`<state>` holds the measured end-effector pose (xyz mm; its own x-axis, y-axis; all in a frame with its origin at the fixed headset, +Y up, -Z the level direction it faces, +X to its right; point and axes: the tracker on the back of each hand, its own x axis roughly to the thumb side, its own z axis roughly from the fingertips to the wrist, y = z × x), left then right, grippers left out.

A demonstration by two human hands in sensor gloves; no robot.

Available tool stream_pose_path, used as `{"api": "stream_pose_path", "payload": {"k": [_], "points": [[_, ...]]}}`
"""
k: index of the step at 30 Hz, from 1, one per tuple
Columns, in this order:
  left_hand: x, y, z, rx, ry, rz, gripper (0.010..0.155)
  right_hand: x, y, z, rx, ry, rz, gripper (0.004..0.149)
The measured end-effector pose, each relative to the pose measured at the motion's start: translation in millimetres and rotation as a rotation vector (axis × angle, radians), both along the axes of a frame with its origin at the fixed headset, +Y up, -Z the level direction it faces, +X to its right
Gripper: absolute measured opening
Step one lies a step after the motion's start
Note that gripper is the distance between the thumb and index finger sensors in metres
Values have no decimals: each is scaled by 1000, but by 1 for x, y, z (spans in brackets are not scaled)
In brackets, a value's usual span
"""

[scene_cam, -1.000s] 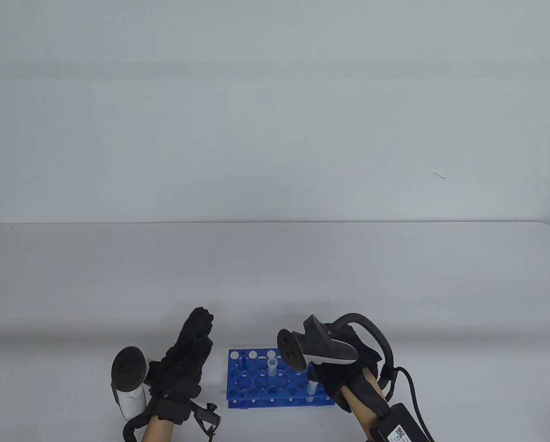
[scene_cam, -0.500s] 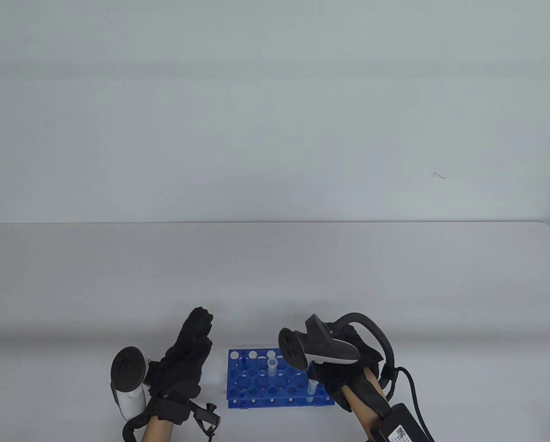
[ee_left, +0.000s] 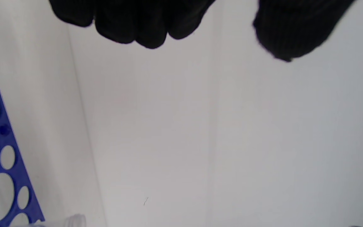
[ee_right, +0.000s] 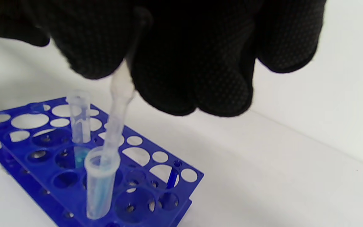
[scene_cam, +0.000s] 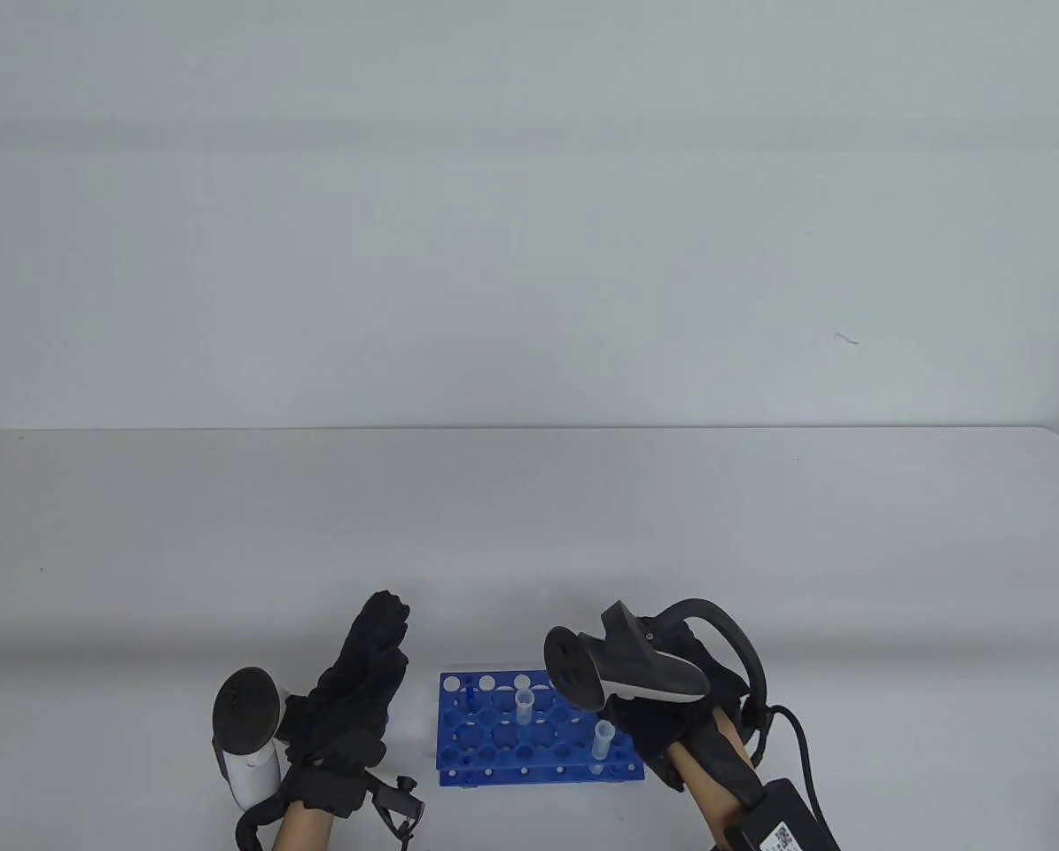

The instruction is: Press a plastic transfer pipette bulb to move liquid between test tubes

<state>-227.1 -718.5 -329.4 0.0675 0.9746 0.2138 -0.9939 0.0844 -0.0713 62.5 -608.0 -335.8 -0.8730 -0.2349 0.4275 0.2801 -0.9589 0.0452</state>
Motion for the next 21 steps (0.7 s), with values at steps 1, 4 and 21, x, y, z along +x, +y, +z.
{"api": "stream_pose_path", "payload": {"k": [1,4,21], "points": [[0,0,0,0,0,0,92,2,4,1,10,-1,-10,47],[0,0,0,1,0,-1,92,10,20,8,50,-8,-56,46],[-1,0,0,-1,3,-3,92,31,75,45,372,104,-388,46]]}}
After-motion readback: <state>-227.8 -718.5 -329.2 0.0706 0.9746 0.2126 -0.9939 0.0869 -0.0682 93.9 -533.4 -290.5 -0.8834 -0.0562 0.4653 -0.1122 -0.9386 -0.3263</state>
